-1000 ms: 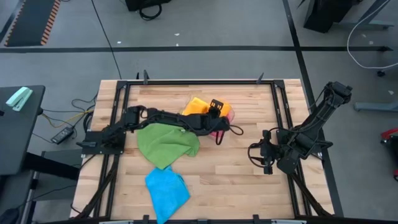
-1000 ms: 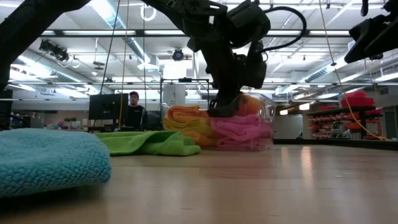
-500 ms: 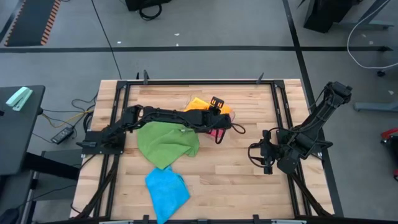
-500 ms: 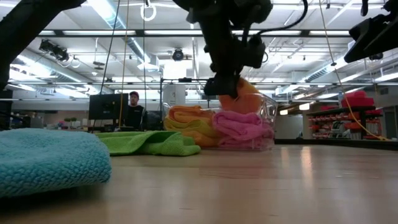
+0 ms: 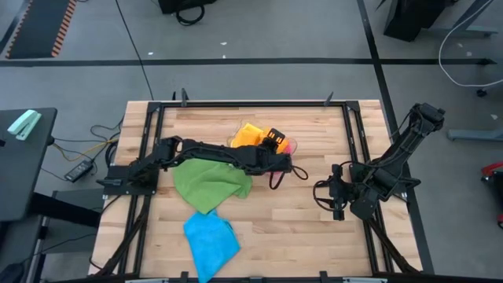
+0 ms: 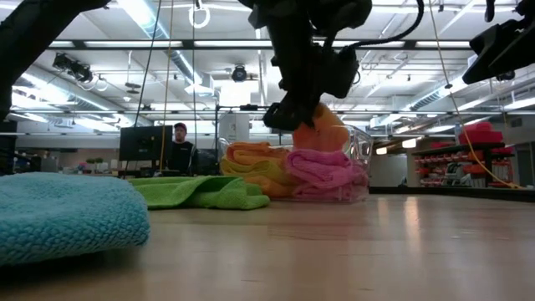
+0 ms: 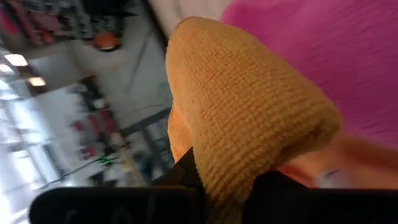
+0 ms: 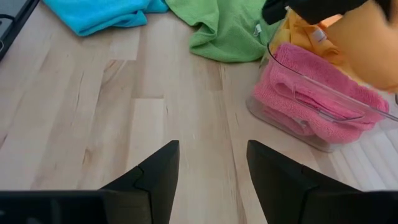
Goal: Fold microfiber towels
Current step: Put the orange microfiber cloth into the transparent bin
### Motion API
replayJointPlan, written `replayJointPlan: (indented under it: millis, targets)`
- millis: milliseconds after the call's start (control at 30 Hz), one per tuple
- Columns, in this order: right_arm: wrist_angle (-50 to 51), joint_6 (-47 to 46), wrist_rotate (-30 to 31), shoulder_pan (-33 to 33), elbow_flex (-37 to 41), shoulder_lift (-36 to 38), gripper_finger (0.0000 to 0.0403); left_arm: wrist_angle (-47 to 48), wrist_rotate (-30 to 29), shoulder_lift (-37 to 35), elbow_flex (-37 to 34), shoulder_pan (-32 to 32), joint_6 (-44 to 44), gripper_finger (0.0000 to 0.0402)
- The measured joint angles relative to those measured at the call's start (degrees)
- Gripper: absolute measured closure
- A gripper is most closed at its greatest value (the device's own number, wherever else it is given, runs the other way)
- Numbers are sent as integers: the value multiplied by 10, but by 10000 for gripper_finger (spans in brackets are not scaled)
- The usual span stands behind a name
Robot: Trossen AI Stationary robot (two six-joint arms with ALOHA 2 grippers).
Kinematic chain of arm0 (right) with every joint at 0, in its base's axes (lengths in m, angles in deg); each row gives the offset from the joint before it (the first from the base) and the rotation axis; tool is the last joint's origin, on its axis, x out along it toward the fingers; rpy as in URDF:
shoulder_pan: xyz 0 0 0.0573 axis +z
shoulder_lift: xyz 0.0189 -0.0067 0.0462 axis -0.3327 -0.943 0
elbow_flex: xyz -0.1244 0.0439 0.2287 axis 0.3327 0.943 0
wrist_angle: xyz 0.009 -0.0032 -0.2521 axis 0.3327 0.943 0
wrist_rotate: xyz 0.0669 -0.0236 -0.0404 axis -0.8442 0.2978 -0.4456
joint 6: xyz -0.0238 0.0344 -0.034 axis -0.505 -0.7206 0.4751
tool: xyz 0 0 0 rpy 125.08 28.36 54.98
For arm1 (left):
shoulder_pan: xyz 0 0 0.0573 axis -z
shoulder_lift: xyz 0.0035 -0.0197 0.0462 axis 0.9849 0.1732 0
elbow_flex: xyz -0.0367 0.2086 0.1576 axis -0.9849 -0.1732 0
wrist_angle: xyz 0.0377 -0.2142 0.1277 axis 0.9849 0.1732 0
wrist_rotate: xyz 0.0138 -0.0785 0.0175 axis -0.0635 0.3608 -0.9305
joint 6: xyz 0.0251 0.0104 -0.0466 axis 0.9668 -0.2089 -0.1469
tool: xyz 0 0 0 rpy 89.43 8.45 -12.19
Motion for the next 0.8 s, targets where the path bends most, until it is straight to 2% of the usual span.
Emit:
replayJointPlan:
  millis: [67, 567, 800]
  targets:
    - [0, 1, 0, 0, 0, 0, 205, -15, -26, 0, 0, 2, 38, 352]
    - [-5, -2, 0, 0, 8, 0, 205, -78, -45, 30, -28, 19, 225, 360]
    - [-30, -10, 0, 0, 42, 0, 205, -122, -51, 27, -30, 26, 230, 351]
